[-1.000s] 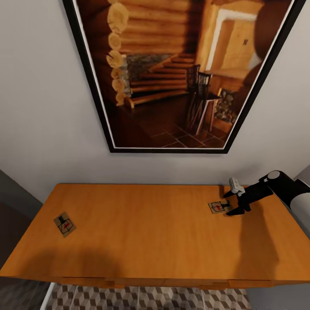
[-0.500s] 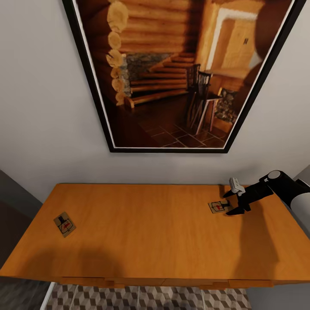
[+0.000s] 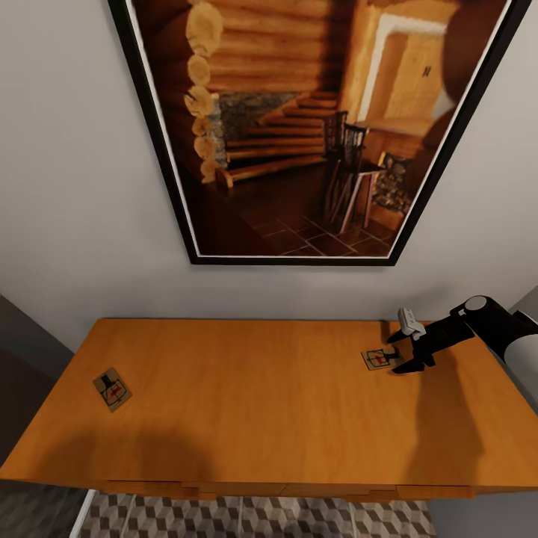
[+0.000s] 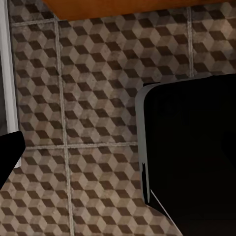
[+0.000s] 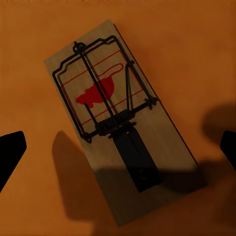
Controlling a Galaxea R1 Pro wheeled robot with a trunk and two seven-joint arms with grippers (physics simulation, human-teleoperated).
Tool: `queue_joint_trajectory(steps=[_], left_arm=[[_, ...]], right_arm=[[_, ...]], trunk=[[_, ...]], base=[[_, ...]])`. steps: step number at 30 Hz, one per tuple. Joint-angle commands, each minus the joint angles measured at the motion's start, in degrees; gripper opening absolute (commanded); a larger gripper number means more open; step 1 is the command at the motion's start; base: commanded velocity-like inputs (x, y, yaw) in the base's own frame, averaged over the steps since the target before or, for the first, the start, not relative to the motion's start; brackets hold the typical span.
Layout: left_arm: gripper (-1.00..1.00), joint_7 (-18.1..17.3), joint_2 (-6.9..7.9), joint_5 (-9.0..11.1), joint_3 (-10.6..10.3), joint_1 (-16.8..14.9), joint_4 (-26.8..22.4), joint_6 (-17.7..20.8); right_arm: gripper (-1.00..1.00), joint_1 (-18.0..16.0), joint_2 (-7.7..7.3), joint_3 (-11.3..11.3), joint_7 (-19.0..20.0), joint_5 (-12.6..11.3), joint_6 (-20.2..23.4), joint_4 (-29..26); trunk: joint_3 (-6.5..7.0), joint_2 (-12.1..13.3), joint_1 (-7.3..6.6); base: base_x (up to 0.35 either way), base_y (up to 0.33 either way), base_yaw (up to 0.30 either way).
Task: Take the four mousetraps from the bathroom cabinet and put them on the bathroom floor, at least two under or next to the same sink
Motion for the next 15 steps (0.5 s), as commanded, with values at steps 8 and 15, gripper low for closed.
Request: queue_joint_trajectory(steps=[8, 15], left_arm=[[1.0, 0.2, -0.03, 0.2, -0.5, -0.1, 0.2, -0.3], [1.0, 0.2, -0.03, 0.2, -0.5, -0.1, 0.2, -0.3]], right_arm=[[1.0, 0.1, 0.01, 0.2, -0.1, 0.6, -0.7, 0.1], [1.0, 0.1, 0.01, 0.2, -0.1, 0.6, -0.7, 0.1]], trunk=[[-0.11, -0.1, 0.05], [-0.11, -0.1, 0.05]], base=[[0.0, 0.0, 0.0], [0.0, 0.0, 0.0]])
